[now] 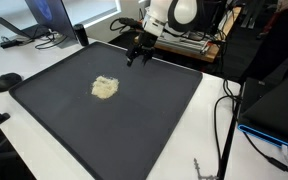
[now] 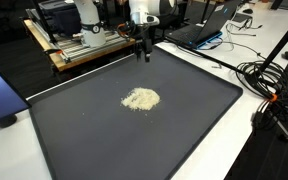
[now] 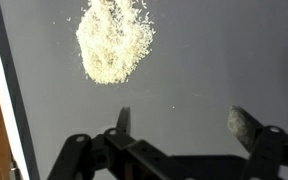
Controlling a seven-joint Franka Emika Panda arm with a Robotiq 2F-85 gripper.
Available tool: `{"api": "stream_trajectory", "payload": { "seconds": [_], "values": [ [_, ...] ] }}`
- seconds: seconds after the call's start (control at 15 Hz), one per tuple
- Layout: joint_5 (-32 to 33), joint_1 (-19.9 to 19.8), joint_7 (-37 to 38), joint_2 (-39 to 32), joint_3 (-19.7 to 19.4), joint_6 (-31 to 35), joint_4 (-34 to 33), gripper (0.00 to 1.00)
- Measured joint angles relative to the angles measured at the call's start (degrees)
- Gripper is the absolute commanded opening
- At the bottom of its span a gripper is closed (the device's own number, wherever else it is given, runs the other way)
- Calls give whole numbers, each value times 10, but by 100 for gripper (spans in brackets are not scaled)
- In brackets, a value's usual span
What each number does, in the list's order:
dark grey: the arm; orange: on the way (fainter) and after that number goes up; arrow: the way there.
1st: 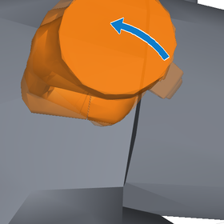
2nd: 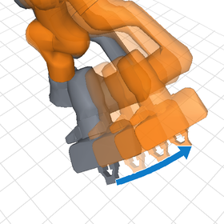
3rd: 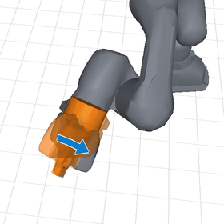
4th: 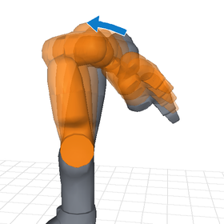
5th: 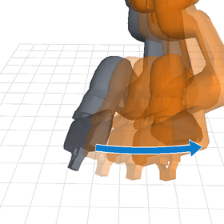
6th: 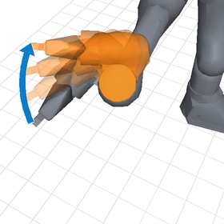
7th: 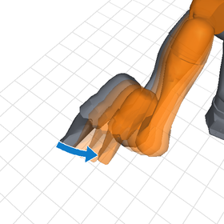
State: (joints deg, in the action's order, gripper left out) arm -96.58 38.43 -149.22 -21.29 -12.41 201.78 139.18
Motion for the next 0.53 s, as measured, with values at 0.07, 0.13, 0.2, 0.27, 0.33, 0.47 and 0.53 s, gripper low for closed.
{"api": "stream_trajectory", "payload": {
  "seconds": [0.07,0.13,0.2,0.27,0.33,0.47,0.53],
  "values": [
    [-31,-8,-24,0,3,0,-9,100],
    [-63,-19,-51,0,9,0,-19,100],
    [-95,-35,-74,0,19,1,-30,100],
    [-98,-54,-65,1,33,2,-34,100],
    [-98,-73,-57,1,50,3,-35,100],
    [-118,-110,-64,3,81,4,-44,100],
    [-117,-130,-58,5,99,5,-45,100]
  ]
}}
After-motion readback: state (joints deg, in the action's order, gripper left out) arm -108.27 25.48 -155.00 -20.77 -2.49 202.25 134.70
